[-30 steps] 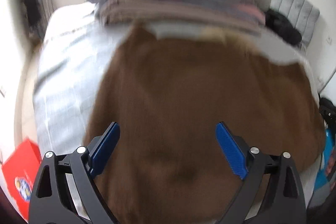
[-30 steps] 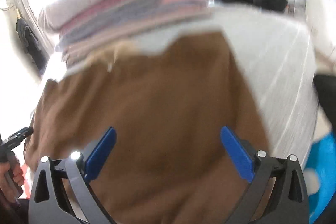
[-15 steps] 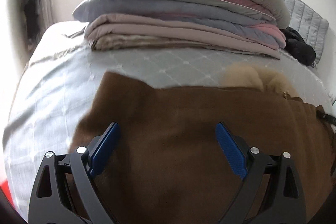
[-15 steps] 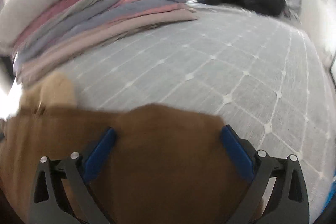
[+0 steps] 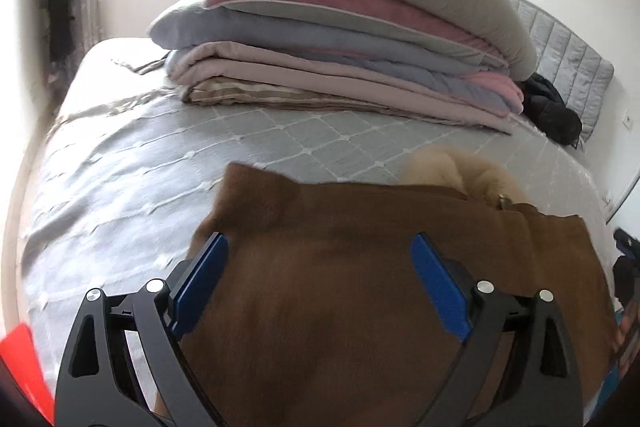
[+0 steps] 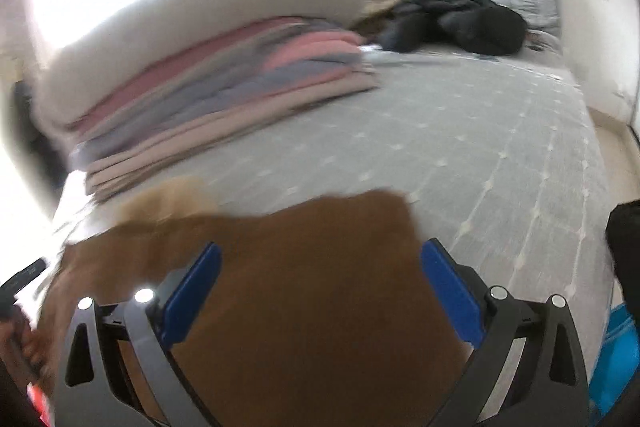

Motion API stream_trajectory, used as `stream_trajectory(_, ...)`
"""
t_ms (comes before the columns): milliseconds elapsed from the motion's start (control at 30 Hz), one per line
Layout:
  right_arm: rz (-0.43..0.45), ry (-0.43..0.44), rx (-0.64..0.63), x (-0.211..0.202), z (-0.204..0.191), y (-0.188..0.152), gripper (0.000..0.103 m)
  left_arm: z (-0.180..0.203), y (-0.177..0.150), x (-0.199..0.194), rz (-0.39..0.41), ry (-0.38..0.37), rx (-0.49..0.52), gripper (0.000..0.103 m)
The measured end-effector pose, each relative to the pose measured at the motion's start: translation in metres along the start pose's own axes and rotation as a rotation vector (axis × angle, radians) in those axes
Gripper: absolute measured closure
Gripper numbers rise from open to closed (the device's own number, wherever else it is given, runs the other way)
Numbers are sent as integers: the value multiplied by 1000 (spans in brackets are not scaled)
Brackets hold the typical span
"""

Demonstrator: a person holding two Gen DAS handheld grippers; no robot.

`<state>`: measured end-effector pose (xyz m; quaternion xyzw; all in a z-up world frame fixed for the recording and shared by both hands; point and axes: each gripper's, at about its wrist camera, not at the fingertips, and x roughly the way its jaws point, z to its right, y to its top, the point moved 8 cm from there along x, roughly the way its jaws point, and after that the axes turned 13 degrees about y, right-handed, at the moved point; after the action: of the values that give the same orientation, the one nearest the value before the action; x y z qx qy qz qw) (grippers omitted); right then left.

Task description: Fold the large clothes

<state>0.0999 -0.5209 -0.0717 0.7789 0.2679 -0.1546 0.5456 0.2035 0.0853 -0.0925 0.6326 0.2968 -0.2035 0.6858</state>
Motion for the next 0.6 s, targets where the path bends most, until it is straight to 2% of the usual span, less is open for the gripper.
stream_trajectory(67,-6,28,-18,-5,-11,-16,7,-10,-18,-14,16,19,-27,14)
stream_trajectory(167,-24,-40,-43,9,11,-38,7,-13,-45,-14,17,38,3,14)
stream_trajectory(233,-63,-65,26,19,40,-54,7,-11,-54,-4,-5,7,27,14)
stream_trajectory(267,-75,-31,105,24,53,-57,7,-12,-58,0,-2,-8,29,14)
stream_trajectory(367,-25,-51,84,20,56,-50,7,-11,-60,8,-22,-37,23,14)
stream_trajectory(433,-42,-73,66,22,51,-53,7,-11,-57,7,-18,-39,18,14)
stream_trajectory(533,-152,-111,88,34,48,-62,7,-11,-57,-7,-13,7,29,14)
stream_trajectory(600,-144,-107,120,18,43,-65,7,-10,-63,-24,-28,24,50,14)
